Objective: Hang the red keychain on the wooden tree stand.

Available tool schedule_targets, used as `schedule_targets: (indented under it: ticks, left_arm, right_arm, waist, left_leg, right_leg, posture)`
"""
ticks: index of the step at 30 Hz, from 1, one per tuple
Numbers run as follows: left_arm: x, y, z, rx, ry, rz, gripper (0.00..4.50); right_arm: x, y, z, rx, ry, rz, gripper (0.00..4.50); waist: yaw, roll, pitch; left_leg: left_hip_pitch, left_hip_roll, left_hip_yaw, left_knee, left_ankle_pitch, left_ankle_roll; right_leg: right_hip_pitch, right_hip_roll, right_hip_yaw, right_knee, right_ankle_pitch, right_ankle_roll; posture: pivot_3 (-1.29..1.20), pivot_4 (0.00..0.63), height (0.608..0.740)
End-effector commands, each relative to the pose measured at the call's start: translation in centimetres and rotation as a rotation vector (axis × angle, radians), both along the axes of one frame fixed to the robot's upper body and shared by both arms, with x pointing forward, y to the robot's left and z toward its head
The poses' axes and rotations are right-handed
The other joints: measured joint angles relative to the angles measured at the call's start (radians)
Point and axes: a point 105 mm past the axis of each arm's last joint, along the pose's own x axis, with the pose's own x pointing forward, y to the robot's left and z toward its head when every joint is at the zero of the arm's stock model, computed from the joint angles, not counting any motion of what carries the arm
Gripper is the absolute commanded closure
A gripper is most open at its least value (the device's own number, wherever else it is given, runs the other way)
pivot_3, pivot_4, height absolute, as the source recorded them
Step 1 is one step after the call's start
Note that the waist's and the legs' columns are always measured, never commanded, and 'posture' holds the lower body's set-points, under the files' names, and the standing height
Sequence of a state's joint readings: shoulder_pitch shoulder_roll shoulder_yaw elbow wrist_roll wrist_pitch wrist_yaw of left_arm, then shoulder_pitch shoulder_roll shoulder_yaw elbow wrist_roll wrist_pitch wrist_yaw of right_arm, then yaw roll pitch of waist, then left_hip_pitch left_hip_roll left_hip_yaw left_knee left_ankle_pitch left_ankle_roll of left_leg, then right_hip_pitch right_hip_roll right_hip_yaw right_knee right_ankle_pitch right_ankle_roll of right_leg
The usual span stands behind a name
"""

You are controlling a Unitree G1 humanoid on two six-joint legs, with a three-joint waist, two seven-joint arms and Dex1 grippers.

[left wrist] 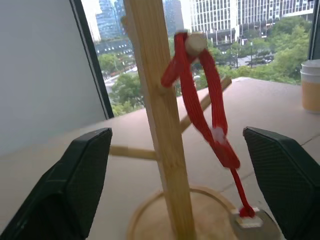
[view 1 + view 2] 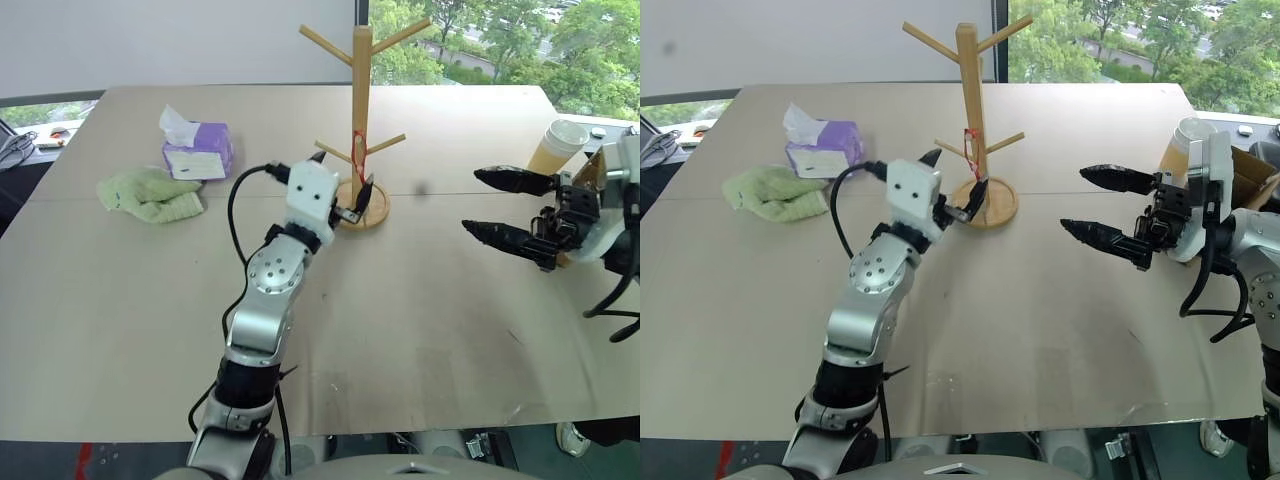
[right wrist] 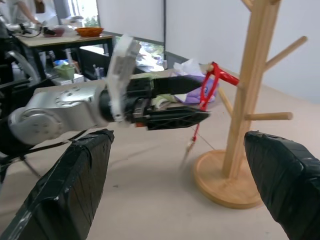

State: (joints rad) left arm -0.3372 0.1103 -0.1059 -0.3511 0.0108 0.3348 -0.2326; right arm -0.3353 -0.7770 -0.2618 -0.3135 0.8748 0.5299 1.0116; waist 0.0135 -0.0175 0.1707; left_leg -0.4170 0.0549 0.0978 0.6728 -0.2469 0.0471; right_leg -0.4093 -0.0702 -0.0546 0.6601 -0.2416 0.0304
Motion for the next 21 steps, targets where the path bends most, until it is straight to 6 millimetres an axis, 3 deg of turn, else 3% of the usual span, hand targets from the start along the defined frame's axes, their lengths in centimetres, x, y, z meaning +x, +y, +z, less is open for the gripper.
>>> schedule_targets:
  ticks: [1,6,8,15,21]
  left_arm:
    - [-1.3,4.0,0.4,-0.129,-0.011,0.088,0.04]
    - [-0.5,10.1,-2.0,-0.219,0.076,0.314,0.04]
    - [-0.4,11.2,-2.7,-0.240,0.096,0.363,0.04]
    - [-0.2,12.9,-5.8,-0.250,0.167,0.476,0.04]
    - [-0.3,12.3,-7.9,-0.242,0.203,0.479,0.04]
  right_arm:
    - [1.7,-1.7,0.1,0.106,-0.046,-0.190,0.00]
    - [4.0,-3.0,-2.1,0.202,-0.051,-0.440,0.00]
    - [4.4,-3.2,-3.0,0.214,-0.053,-0.504,0.00]
    - [6.2,-4.3,-7.8,0.232,-0.054,-0.827,0.00]
    - [6.9,-5.0,-11.0,0.217,-0.061,-0.967,0.00]
  waist:
    - [-0.003,0.000,0.000]
    - [0.004,0.000,0.000]
    - [0.003,0.000,0.000]
    - [-0.001,0.000,0.000]
    - [0.000,0.000,-0.001]
  left_leg:
    - [0.000,0.000,0.000,0.000,0.000,0.000]
    - [0.000,0.000,0.000,0.000,0.000,0.000]
    - [0.000,0.000,0.000,0.000,0.000,0.000]
    - [0.000,-0.001,0.001,0.000,0.003,-0.005]
    - [0.000,-0.001,0.002,0.000,0.003,-0.005]
  right_leg:
    - [0.000,0.000,0.000,0.000,0.000,0.000]
    - [0.000,0.000,-0.001,0.001,0.000,0.000]
    - [0.000,0.000,-0.001,0.001,0.000,0.000]
    - [-0.001,0.000,0.000,0.001,0.000,0.000]
    - [-0.001,0.000,0.001,0.001,0.000,0.000]
  posture:
    - [0.00,0.150,0.740]
    - [0.00,0.150,0.740]
    - [0.00,0.150,0.740]
    - [0.00,0.150,0.740]
    - [0.00,0.150,0.740]
